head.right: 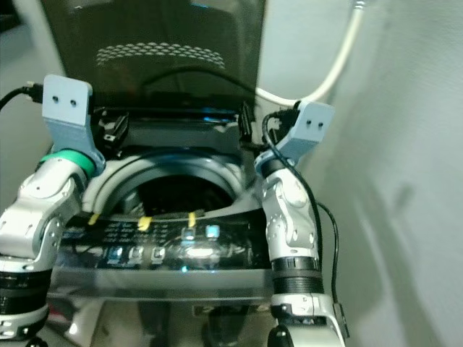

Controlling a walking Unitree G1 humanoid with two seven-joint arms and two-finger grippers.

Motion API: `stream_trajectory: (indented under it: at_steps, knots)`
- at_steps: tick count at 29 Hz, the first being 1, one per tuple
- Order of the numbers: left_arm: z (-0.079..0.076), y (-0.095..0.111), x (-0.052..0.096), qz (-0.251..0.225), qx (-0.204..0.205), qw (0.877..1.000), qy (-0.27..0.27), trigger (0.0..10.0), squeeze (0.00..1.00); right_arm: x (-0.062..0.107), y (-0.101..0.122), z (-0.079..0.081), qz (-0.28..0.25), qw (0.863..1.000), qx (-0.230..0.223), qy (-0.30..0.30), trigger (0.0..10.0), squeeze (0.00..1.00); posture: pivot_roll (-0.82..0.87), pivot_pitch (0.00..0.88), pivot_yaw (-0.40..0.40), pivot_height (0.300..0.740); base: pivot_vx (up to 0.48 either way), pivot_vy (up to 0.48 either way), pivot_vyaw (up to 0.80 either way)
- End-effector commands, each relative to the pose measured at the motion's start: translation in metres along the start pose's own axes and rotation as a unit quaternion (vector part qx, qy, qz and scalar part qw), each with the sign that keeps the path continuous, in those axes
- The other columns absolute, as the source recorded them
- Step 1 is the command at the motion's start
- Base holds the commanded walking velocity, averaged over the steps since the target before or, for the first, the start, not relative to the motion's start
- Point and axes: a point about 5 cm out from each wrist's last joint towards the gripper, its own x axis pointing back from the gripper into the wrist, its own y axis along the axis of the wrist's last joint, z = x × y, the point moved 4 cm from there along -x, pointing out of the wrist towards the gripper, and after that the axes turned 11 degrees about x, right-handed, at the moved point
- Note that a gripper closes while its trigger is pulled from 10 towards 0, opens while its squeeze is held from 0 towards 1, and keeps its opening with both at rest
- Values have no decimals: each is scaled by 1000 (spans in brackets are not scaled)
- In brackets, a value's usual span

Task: Clothes washing

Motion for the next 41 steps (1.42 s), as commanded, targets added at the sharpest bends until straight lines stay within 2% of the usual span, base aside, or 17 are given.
stream_trajectory:
  at_steps: [1, 9, 12, 15, 41]
  knots:
    - [5, -2, 2, -4, -1, 1000, 9, 10000, 0, 3, 1, 5, 5, 1000, 1, 9, 10000, 0, 129, 0, 63, 740, 0, 0, 794]
    - [7, -3, 4, -7, -11, 1000, 8, 10000, 0, 4, 3, 11, 10, 1000, 14, 16, 10000, 0, 129, 0, 62, 740, 0, 0, 794]
    - [19, -5, 6, -2, -8, 1000, 25, 10000, 0, 7, -1, 22, 15, 999, 26, 30, 10000, 0, 131, 2, 61, 740, 0, 0, 794]
    - [22, -5, 8, 0, -5, 999, 32, 10000, 0, 8, -3, 26, 18, 999, 28, 35, 10000, 0, 133, 6, 58, 740, 0, 0, 794]
    - [21, -3, 10, -7, -4, 999, 34, 10000, 0, 6, 4, 31, 21, 998, 40, 46, 10000, 0, 137, 19, 46, 740, 0, 0, 792]
